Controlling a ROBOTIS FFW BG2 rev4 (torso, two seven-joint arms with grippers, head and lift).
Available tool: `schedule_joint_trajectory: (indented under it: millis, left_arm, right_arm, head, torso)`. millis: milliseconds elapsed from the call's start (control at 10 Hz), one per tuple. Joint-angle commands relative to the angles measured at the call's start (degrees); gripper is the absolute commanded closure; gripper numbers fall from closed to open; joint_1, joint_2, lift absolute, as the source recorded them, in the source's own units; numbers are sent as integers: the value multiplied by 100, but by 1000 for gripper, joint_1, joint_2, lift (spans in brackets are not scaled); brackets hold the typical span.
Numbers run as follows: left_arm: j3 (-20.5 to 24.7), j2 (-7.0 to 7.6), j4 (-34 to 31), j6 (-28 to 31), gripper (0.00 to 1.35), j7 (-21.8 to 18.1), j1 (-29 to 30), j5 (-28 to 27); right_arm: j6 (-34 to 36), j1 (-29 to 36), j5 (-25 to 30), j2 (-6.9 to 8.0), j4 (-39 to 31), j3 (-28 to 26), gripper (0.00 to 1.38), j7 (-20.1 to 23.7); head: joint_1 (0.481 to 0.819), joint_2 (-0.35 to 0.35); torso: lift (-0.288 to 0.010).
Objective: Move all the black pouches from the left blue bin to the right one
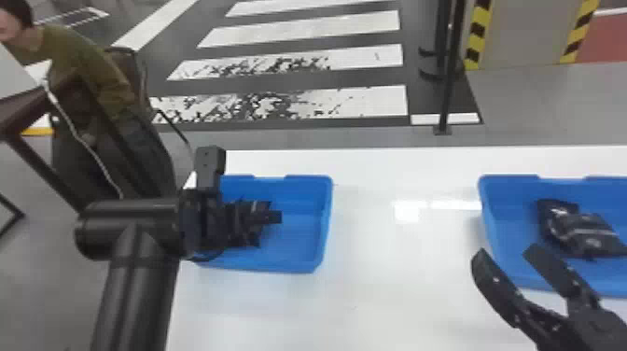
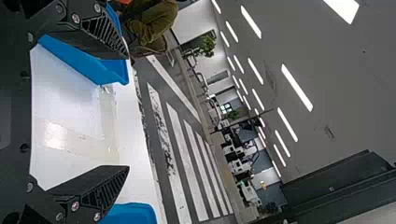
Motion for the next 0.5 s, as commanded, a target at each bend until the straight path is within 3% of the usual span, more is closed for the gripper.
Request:
schedule_joint_trajectory:
  millis: [0,400]
  left_arm:
    - [-108,-27,40,152,167,85,-92,-194]
    - [-131,-142,982,208,171,156,-612,-754]
  right_arm:
    - [49,0,-62,0,37,0,197,8]
    - [203,-14,-211,-9,79,0,202,52]
  head:
    - [695,232]
    - [695,250]
  torso:
    - [-140]
    - [-140]
